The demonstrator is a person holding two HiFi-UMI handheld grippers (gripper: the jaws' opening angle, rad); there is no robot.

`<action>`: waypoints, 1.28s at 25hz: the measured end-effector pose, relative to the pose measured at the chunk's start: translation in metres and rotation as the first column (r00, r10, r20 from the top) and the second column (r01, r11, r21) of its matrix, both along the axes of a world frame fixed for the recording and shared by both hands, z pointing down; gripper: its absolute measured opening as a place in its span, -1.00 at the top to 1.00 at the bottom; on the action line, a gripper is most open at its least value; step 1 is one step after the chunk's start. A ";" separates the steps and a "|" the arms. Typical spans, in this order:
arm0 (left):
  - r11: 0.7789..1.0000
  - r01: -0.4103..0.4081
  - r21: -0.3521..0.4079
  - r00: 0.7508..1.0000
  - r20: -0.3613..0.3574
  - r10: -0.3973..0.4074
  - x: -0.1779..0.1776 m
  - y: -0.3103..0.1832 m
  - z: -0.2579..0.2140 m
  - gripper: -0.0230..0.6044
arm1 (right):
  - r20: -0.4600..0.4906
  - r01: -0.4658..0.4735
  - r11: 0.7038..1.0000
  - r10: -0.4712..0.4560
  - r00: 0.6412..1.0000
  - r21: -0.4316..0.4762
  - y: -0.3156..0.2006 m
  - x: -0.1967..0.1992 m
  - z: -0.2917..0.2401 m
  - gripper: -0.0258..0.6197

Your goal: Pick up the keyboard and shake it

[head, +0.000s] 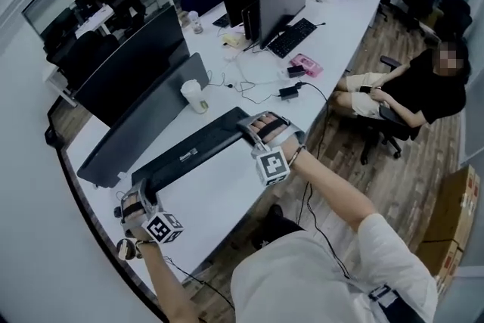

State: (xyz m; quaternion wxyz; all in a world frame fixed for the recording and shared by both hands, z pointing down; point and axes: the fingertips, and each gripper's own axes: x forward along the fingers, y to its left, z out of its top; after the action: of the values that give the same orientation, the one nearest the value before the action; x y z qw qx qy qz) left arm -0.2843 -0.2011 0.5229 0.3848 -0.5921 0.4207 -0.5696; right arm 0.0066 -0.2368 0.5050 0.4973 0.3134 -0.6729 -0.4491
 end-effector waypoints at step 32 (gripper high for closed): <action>0.747 -0.033 0.664 0.998 -0.015 0.058 0.034 0.077 -0.253 0.57 | 0.200 -0.133 0.725 -0.007 0.980 0.676 0.069 0.043 -0.267 0.50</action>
State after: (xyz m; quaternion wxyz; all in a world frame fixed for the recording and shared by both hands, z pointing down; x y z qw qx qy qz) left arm -0.2499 -0.1237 0.2698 0.5763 -0.4368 0.5877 -0.3631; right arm 0.0495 -0.1678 0.2377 0.2953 0.5386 -0.4924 -0.6167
